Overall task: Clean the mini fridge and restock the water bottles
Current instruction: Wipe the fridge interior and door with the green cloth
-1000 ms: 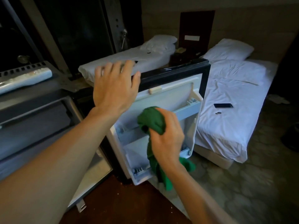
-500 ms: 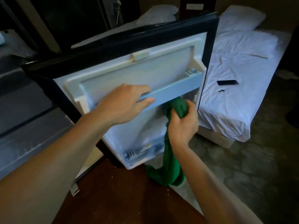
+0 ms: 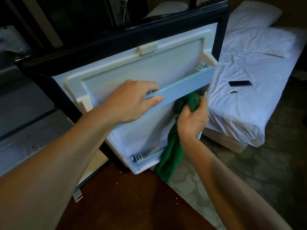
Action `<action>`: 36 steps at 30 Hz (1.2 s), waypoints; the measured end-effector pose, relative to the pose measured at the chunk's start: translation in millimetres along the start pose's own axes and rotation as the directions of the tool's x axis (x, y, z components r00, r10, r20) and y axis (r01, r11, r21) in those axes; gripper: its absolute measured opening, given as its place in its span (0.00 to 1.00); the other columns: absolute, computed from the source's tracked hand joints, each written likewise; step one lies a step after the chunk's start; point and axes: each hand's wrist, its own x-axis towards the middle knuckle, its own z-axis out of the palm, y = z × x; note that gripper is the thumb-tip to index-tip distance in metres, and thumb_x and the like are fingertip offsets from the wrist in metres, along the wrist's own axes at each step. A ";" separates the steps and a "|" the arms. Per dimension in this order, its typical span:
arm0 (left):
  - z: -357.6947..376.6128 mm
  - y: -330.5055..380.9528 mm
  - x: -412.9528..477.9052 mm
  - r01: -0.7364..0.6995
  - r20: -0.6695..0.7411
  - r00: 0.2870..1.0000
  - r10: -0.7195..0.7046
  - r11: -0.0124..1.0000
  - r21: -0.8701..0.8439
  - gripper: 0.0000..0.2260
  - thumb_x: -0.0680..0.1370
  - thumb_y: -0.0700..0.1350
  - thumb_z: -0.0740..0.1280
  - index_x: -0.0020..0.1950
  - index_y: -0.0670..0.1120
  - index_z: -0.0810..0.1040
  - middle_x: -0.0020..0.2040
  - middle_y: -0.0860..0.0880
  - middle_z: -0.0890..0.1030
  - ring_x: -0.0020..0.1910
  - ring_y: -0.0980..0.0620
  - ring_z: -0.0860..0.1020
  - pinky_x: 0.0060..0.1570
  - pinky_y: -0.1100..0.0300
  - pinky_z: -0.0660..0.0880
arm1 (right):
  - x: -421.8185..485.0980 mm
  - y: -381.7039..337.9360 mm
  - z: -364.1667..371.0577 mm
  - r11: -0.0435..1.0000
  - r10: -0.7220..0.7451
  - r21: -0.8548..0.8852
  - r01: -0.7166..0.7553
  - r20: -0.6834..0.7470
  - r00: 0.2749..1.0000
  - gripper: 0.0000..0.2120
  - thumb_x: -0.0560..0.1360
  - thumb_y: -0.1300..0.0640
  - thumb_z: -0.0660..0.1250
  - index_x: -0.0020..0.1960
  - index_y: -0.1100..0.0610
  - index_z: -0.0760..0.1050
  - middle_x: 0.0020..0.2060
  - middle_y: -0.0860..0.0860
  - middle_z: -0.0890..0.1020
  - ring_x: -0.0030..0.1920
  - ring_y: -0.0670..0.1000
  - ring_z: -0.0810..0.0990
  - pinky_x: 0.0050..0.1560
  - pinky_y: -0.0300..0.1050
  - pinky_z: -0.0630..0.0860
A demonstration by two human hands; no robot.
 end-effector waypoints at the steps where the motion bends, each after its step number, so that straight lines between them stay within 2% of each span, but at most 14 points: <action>1: 0.3 -0.4 1.0 0.002 -0.001 1.000 -0.002 1.000 0.004 0.15 0.74 0.57 0.59 0.35 0.48 0.66 0.29 0.49 0.68 0.31 0.49 0.68 0.34 0.53 0.63 | 2.1 -1.9 3.4 0.996 0.087 0.003 -0.087 -0.049 0.995 0.18 0.69 0.59 0.63 0.59 0.55 0.76 0.51 0.54 0.81 0.54 0.59 0.78 0.53 0.48 0.71; 4: 1.7 0.8 7.2 0.026 -0.002 1.000 -0.026 0.999 0.029 0.14 0.73 0.57 0.60 0.35 0.48 0.65 0.29 0.50 0.67 0.33 0.45 0.67 0.35 0.52 0.65 | -40.6 -1.1 12.7 0.962 -0.264 -0.031 0.272 0.168 0.950 0.23 0.65 0.63 0.64 0.60 0.55 0.76 0.54 0.52 0.81 0.53 0.56 0.78 0.51 0.47 0.74; 6: 2.2 -0.9 8.8 0.038 0.005 0.999 -0.038 0.999 0.026 0.10 0.71 0.56 0.61 0.37 0.51 0.68 0.30 0.52 0.70 0.36 0.45 0.70 0.37 0.53 0.68 | -84.4 9.1 14.5 0.737 -0.620 0.054 0.673 0.448 0.644 0.24 0.62 0.62 0.64 0.58 0.55 0.78 0.55 0.52 0.80 0.49 0.57 0.79 0.45 0.48 0.77; 8: 1.3 -2.3 5.6 0.037 0.001 0.999 -0.037 0.999 0.008 0.09 0.70 0.56 0.62 0.42 0.51 0.73 0.32 0.52 0.74 0.37 0.46 0.73 0.39 0.54 0.69 | -90.0 20.8 15.4 0.583 -0.701 0.105 0.806 0.566 0.434 0.23 0.62 0.61 0.66 0.56 0.53 0.79 0.53 0.50 0.80 0.44 0.56 0.78 0.37 0.49 0.75; 12: -1.6 -4.8 0.0 -0.003 -0.014 1.000 0.003 1.000 0.008 0.13 0.70 0.55 0.63 0.49 0.50 0.78 0.37 0.51 0.77 0.39 0.48 0.73 0.39 0.58 0.63 | -62.5 23.3 10.8 0.815 -0.533 0.025 0.579 0.427 0.731 0.27 0.60 0.62 0.66 0.59 0.53 0.75 0.55 0.52 0.77 0.52 0.55 0.76 0.45 0.47 0.75; 15: -3.1 -7.5 0.5 -0.010 -0.025 1.000 0.010 1.000 -0.001 0.12 0.72 0.54 0.66 0.50 0.49 0.78 0.36 0.54 0.72 0.39 0.50 0.69 0.40 0.60 0.61 | -26.5 24.3 18.4 0.992 -0.120 0.034 0.118 0.058 0.991 0.21 0.65 0.61 0.64 0.59 0.53 0.76 0.52 0.50 0.79 0.53 0.50 0.75 0.53 0.38 0.69; 17: -3.2 -9.4 0.1 -0.007 -0.024 1.000 0.007 1.000 -0.009 0.09 0.75 0.51 0.68 0.51 0.49 0.78 0.38 0.54 0.72 0.41 0.50 0.69 0.41 0.59 0.62 | -0.8 19.6 33.1 0.934 0.311 0.219 -0.282 -0.115 0.943 0.19 0.66 0.52 0.63 0.57 0.48 0.77 0.50 0.48 0.83 0.52 0.51 0.80 0.56 0.42 0.74; 19: -1.8 -8.7 0.7 -0.002 -0.023 1.000 0.001 1.000 -0.024 0.05 0.75 0.50 0.68 0.47 0.50 0.76 0.35 0.54 0.71 0.40 0.50 0.68 0.40 0.58 0.63 | -4.4 17.9 43.3 0.876 0.467 0.224 -0.428 -0.167 0.868 0.18 0.68 0.51 0.63 0.58 0.47 0.77 0.51 0.48 0.83 0.52 0.53 0.80 0.55 0.42 0.73; 23: 1.0 -7.5 8.5 -0.006 -0.030 1.000 0.006 1.000 -0.005 0.05 0.74 0.51 0.67 0.43 0.53 0.72 0.31 0.54 0.69 0.38 0.47 0.69 0.39 0.55 0.66 | -94.2 18.5 41.2 0.990 -0.071 0.129 0.062 0.070 0.995 0.22 0.67 0.58 0.63 0.61 0.55 0.76 0.55 0.53 0.81 0.56 0.54 0.78 0.60 0.46 0.73; 25: 3.2 -9.2 10.2 -0.014 -0.034 0.999 0.014 1.000 0.011 0.06 0.72 0.53 0.65 0.43 0.53 0.73 0.31 0.54 0.70 0.38 0.47 0.71 0.39 0.56 0.66 | -131.5 36.6 36.4 0.932 -0.362 0.105 0.346 0.267 0.893 0.24 0.63 0.60 0.62 0.58 0.60 0.78 0.56 0.56 0.80 0.56 0.55 0.78 0.58 0.46 0.74; 28: 2.8 -8.9 5.9 -0.026 -0.046 0.999 0.026 1.000 0.011 0.08 0.72 0.54 0.65 0.45 0.52 0.76 0.31 0.56 0.69 0.36 0.52 0.66 0.38 0.59 0.60 | -111.2 50.7 26.0 0.870 -0.482 0.109 0.480 0.389 0.785 0.27 0.58 0.63 0.62 0.57 0.57 0.79 0.55 0.53 0.78 0.54 0.55 0.79 0.53 0.44 0.76; 32: -1.9 -4.5 0.7 -0.027 -0.039 0.999 0.028 0.998 0.049 0.13 0.70 0.55 0.64 0.49 0.49 0.79 0.35 0.54 0.72 0.36 0.54 0.67 0.37 0.61 0.58 | -40.4 60.7 19.1 0.999 0.004 -0.040 -0.002 0.075 0.997 0.23 0.68 0.64 0.64 0.62 0.52 0.75 0.55 0.53 0.79 0.57 0.52 0.75 0.56 0.37 0.66; 34: -2.3 -2.9 0.6 -0.022 -0.033 0.999 0.024 0.998 0.059 0.14 0.70 0.55 0.63 0.48 0.48 0.78 0.37 0.51 0.75 0.38 0.49 0.71 0.37 0.59 0.59 | -14.0 59.5 23.3 0.951 0.309 0.019 -0.309 -0.116 0.944 0.17 0.72 0.58 0.63 0.59 0.49 0.75 0.53 0.50 0.81 0.56 0.55 0.77 0.55 0.40 0.68; 36: -3.0 -1.2 2.1 -0.013 -0.034 0.999 0.015 0.999 0.050 0.15 0.70 0.55 0.63 0.49 0.47 0.79 0.39 0.49 0.78 0.39 0.47 0.73 0.37 0.57 0.62 | -26.3 58.5 28.5 0.952 0.305 0.008 -0.306 -0.116 0.945 0.18 0.72 0.58 0.64 0.61 0.50 0.76 0.54 0.50 0.81 0.56 0.54 0.77 0.56 0.39 0.67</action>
